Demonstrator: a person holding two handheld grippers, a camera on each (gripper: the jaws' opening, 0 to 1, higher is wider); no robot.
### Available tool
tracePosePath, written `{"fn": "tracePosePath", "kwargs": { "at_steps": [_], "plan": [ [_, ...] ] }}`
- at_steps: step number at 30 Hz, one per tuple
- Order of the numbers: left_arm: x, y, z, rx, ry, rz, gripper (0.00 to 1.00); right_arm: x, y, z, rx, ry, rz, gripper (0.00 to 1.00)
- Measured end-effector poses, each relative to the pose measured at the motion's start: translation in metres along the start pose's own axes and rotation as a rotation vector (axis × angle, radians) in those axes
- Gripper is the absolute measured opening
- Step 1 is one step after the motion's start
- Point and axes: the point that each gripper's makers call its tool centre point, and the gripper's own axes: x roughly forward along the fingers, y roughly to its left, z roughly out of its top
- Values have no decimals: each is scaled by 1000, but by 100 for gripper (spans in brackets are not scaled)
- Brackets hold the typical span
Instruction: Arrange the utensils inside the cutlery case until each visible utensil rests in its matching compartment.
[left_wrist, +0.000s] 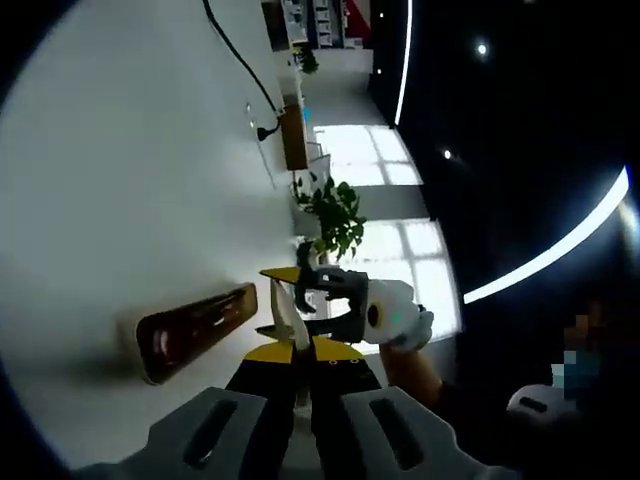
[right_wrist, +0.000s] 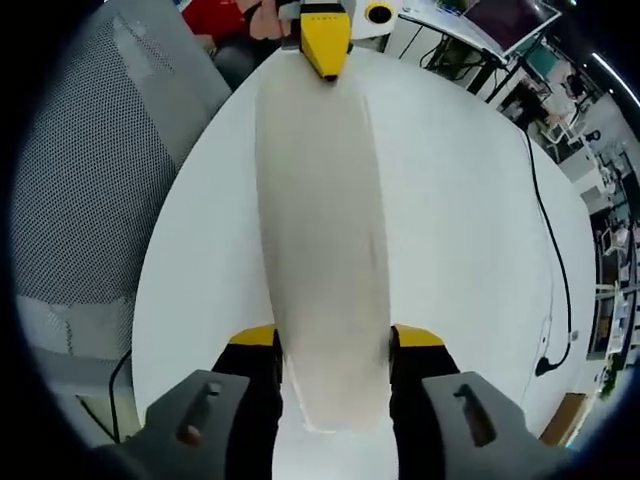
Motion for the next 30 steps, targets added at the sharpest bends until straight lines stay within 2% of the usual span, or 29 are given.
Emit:
{"fn": "tracePosePath", "kwargs": {
  "at_steps": [4, 9, 10, 13, 15, 16, 18, 19, 20, 23, 27, 30],
  "plan": [
    [-3, 7, 11, -8, -61, 27, 3, 4, 0, 2, 29, -4, 17, 38],
    [-7, 18, 15, 13, -84, 80, 4, 7, -4, 4, -5, 14, 12, 38],
    [-9, 25, 17, 26, -98, 126, 5, 8, -4, 5, -7, 21, 14, 38],
    [-13, 37, 15, 108, -93, 217, 8, 12, -2, 5, -17, 39, 26, 37],
    [-13, 38, 12, 110, -78, 232, 9, 15, -1, 4, -33, 52, 29, 37],
    [-14, 41, 12, 125, -74, 262, 9, 17, 0, 4, -35, 55, 32, 37],
    [-17, 51, 10, 162, -45, 339, 11, 20, 1, 3, -46, 67, 35, 37],
    [-17, 55, 11, 211, -31, 371, 12, 21, 2, 3, -54, 76, 33, 37],
    [-18, 56, 11, 226, -21, 386, 13, 22, 1, 2, -63, 84, 27, 37],
    [-17, 56, 10, 225, -8, 387, 13, 24, -1, 2, -88, 101, 18, 37],
    [-17, 61, 11, 239, -4, 420, 14, 24, 1, 0, -69, 113, 26, 37],
    [-16, 61, 12, 236, 0, 417, 14, 19, 1, -2, -55, 114, 30, 37]
  ]
}}
